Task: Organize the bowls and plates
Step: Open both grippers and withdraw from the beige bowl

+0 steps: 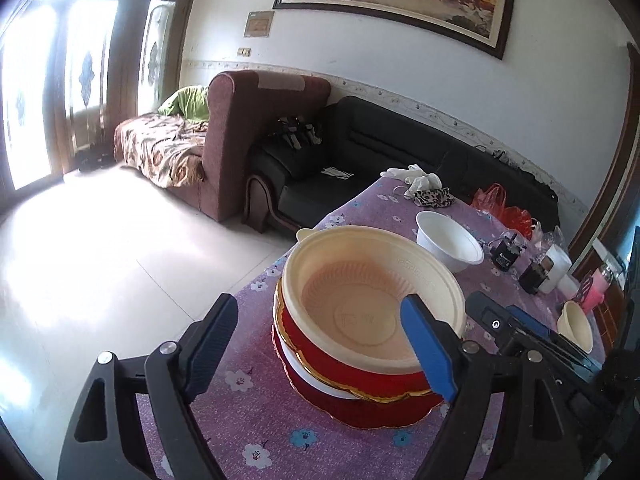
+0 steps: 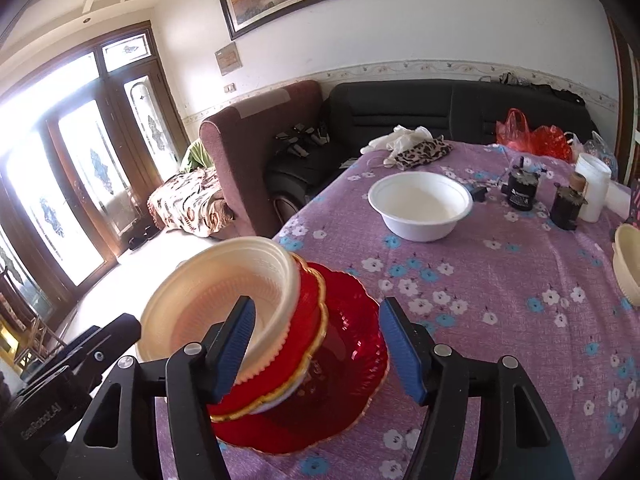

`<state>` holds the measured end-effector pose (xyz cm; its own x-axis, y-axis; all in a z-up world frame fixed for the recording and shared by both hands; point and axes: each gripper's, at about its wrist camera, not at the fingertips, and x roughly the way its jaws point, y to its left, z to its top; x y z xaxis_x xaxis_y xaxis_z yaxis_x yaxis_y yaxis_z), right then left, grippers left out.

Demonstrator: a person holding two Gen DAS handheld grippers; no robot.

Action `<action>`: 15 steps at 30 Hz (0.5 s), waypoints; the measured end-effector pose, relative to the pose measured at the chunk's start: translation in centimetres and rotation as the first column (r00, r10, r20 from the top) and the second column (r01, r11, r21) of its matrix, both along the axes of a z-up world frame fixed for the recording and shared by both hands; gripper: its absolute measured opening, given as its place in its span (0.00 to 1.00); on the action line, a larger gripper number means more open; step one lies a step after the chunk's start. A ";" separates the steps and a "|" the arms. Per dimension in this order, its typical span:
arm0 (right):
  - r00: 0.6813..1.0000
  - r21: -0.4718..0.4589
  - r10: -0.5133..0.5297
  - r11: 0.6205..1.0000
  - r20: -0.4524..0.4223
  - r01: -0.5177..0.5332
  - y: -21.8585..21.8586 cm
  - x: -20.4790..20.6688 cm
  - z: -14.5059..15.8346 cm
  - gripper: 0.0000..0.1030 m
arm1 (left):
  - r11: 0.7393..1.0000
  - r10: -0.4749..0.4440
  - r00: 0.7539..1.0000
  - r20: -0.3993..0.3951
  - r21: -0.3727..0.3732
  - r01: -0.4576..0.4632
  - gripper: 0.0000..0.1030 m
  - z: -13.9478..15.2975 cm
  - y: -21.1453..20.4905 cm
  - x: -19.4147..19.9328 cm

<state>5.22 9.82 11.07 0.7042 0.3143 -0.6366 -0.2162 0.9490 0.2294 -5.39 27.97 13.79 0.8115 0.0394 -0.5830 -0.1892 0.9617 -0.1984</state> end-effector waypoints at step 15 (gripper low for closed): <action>0.993 0.073 -0.111 0.991 -0.029 0.113 -9.2 -2.7 -0.9 0.70 | 0.971 -0.150 0.988 -0.039 0.183 0.154 0.85 0.4 -10.6 -0.9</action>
